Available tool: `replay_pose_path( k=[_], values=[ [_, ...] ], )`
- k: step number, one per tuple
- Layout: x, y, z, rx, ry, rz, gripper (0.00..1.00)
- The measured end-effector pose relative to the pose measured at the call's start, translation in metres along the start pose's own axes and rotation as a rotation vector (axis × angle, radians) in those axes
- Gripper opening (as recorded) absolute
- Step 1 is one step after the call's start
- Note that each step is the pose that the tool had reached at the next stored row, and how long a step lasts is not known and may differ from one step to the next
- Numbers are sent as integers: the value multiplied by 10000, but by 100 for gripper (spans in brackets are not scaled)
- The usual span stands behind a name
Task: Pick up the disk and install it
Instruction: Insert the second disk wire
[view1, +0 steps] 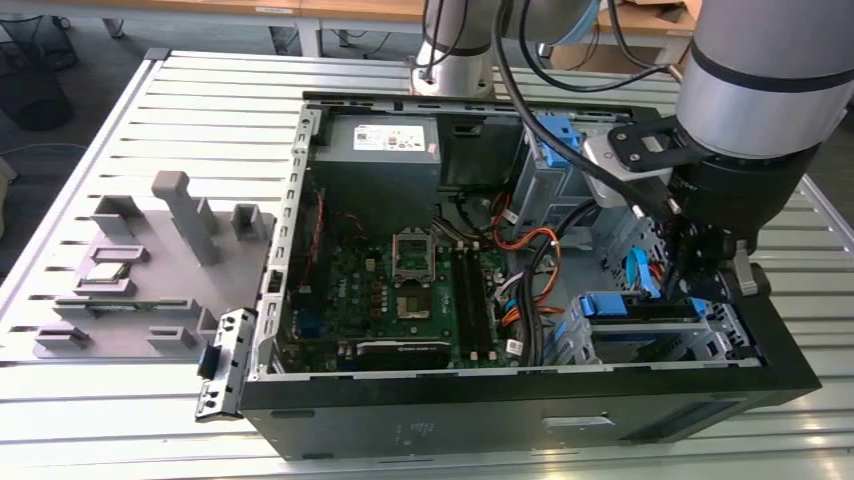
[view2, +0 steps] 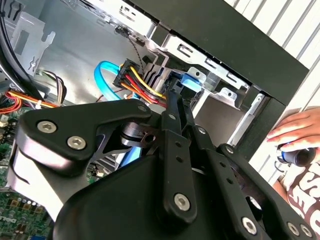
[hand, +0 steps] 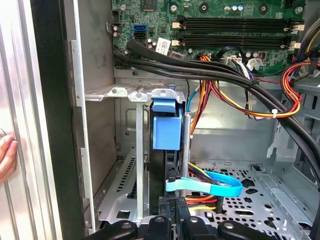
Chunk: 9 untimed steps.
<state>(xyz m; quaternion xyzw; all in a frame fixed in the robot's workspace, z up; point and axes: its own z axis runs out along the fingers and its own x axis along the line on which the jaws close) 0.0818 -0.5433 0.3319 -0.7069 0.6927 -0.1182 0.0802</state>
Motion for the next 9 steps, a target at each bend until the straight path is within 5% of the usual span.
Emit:
replay_pose_path(
  k=[9],
  values=[
    [5, 10, 18, 30, 0, 1, 17]
  ],
)
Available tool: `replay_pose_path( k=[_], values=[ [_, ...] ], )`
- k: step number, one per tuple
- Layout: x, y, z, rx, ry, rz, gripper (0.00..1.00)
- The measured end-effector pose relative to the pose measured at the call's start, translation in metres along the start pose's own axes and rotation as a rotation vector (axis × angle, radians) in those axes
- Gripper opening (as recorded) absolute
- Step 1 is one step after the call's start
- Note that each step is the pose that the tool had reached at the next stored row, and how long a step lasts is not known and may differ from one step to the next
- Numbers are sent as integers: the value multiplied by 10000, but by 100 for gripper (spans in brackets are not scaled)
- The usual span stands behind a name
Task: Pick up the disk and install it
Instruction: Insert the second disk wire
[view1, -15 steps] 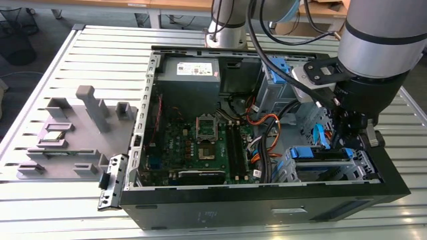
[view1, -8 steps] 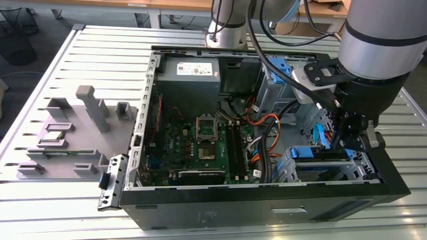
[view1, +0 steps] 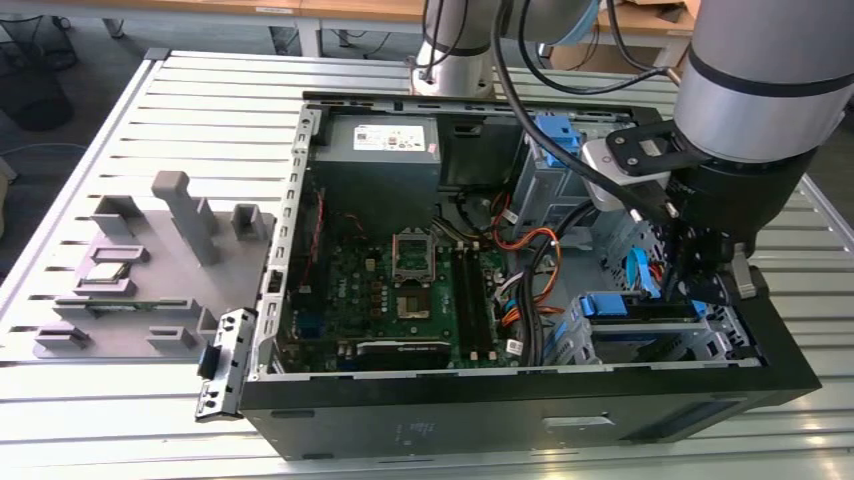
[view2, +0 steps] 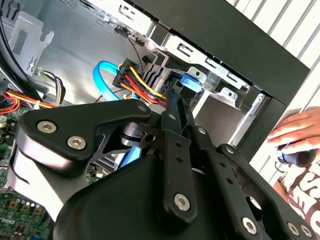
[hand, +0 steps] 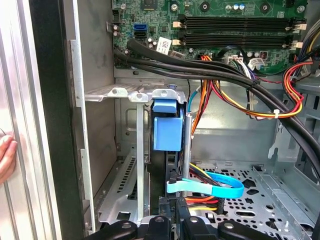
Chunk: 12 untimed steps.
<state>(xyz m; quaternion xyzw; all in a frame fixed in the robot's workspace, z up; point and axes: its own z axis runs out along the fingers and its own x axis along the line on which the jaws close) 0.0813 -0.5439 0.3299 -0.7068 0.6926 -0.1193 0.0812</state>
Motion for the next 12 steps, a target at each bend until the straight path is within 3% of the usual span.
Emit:
replay_pose_path(
  k=[7, 12],
  values=[
    [6, 0, 2, -2, -50, 87, 17],
    [30, -1, 5, -9, -35, 215, 17]
  ],
)
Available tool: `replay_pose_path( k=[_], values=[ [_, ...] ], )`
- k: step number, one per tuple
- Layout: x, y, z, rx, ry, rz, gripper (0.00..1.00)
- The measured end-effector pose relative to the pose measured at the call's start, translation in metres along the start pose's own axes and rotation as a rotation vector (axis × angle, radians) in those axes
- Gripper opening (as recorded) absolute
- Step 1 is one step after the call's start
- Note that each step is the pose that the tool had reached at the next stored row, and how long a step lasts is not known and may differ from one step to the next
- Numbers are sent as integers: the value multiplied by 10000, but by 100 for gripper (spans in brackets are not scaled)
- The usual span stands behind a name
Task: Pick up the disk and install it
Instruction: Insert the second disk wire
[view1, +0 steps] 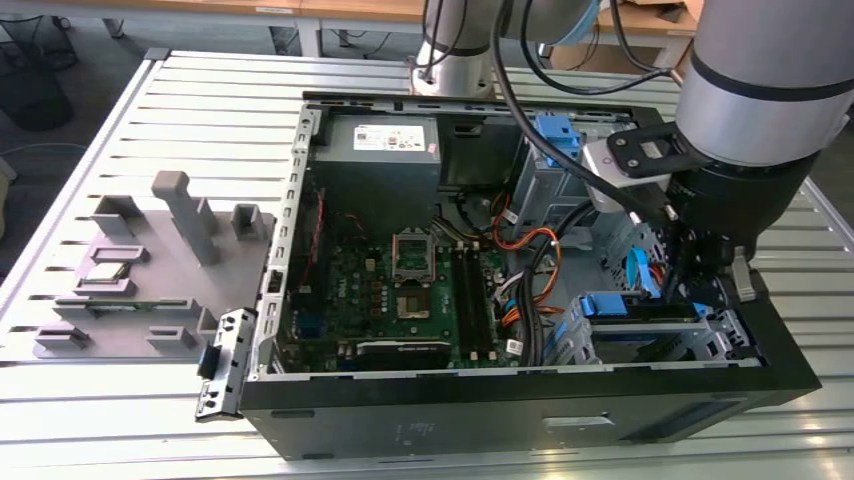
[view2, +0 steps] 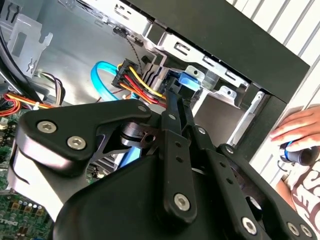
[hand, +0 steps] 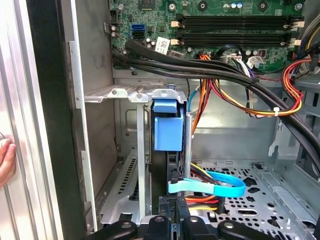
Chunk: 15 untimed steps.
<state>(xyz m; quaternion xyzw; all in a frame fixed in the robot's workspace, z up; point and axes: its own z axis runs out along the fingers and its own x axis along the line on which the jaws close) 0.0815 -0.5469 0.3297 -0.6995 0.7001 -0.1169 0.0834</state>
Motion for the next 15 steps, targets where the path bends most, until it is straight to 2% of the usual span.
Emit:
replay_pose_path(
  k=[4, 5, 9, 11, 12, 15],
  values=[
    [10, 0, 0, -3, -17, 53, 17],
    [11, 0, 1, -4, -51, 64, 17],
    [11, 0, 1, -6, -269, 128, 17],
    [11, 0, 1, -6, -417, 172, 17],
    [11, 0, 1, -7, -459, 185, 17],
    [11, 0, 1, -8, -475, 189, 17]
  ],
)
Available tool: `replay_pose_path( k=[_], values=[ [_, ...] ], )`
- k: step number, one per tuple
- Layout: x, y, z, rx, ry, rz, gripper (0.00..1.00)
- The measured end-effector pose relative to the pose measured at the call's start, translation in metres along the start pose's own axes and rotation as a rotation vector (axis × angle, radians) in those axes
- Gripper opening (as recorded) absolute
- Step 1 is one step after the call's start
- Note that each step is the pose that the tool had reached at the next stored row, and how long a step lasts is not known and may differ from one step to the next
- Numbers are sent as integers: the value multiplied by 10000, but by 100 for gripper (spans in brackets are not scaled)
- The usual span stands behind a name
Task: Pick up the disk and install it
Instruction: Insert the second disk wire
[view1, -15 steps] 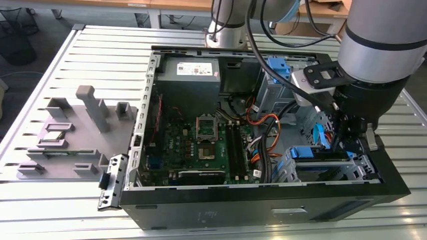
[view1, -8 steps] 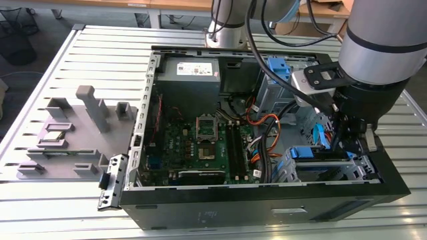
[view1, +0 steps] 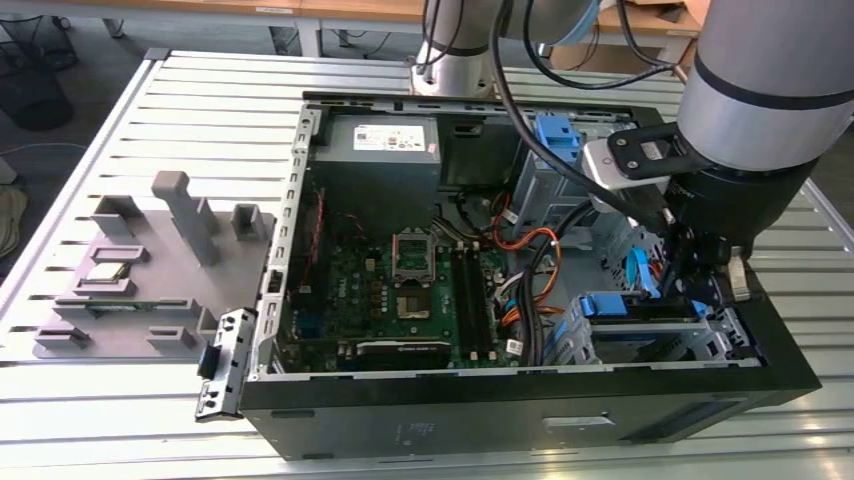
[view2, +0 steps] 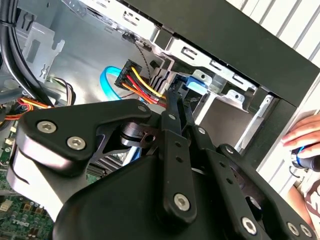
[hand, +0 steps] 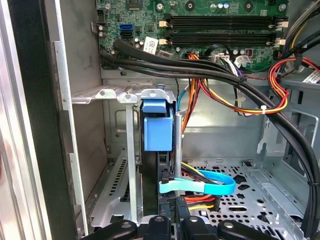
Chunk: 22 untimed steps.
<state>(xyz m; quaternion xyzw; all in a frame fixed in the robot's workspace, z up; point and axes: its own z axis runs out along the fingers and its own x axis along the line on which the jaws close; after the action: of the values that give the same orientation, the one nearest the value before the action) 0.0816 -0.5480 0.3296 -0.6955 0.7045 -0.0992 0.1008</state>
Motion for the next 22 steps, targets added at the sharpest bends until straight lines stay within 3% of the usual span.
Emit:
replay_pose_path(
  k=[7, 13, 22],
  values=[
    [24, -8, 2, -1, 0, 4, 17],
    [33, -7, 3, -1, -58, 19, 17],
    [56, 2, 1, -1, -73, 42, 17]
  ],
)
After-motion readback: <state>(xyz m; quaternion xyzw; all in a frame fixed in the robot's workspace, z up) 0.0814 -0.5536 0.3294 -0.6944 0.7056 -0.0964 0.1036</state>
